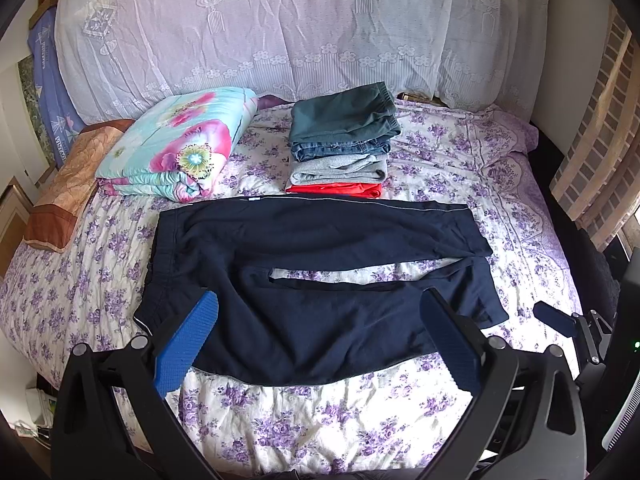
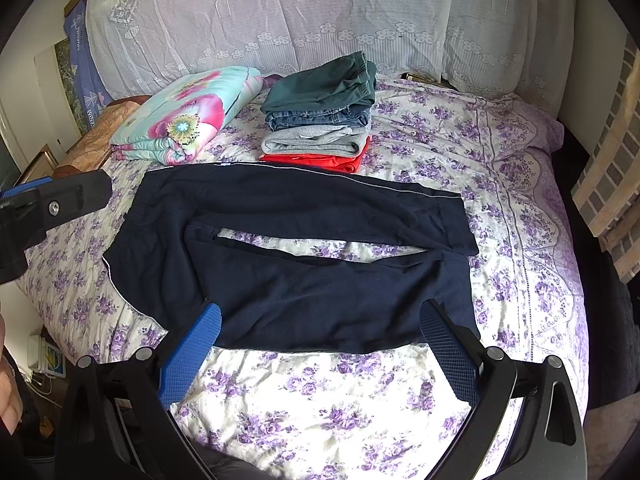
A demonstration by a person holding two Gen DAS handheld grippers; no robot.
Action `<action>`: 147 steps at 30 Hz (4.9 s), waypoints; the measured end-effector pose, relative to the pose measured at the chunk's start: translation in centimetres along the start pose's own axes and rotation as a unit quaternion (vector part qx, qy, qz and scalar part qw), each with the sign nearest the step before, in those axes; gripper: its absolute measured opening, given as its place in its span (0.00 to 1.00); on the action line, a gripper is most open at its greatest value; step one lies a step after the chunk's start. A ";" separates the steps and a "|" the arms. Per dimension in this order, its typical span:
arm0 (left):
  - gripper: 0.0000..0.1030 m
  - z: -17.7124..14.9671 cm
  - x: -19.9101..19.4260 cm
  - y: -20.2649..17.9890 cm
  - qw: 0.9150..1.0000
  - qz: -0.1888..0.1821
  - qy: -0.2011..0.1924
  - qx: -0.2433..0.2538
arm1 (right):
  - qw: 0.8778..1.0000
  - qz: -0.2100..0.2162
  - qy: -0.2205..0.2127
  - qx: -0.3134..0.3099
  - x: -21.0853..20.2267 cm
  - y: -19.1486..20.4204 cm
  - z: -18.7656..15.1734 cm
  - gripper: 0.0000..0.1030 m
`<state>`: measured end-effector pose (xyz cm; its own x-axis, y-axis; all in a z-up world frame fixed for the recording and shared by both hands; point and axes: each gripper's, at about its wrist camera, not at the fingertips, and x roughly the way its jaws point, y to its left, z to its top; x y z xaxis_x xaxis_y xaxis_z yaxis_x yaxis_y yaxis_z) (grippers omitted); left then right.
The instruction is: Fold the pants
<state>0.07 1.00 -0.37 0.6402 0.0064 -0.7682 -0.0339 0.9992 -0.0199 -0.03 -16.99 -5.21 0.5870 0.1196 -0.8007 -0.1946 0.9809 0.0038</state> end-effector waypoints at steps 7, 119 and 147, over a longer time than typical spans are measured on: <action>0.95 0.0 0.0 0.0 1.000 0.000 0.001 0.000 | 1.000 0.000 0.000 0.000 0.0 0.0 0.0 0.97; 0.14 -15.0 23.9 31.5 0.909 -0.029 0.201 -0.364 | 0.838 0.126 0.128 0.516 21.9 -24.2 -11.4 0.12; 0.17 -17.8 17.4 31.2 0.921 0.056 0.195 -0.332 | 0.891 0.032 0.193 0.410 14.7 -22.9 -15.8 0.56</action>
<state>-3.51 31.58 -25.81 0.2840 -0.0359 -0.9581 -0.6275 0.7486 -0.2141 0.69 -40.12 -26.54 0.2516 0.2728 -0.9286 0.5147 0.7748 0.3671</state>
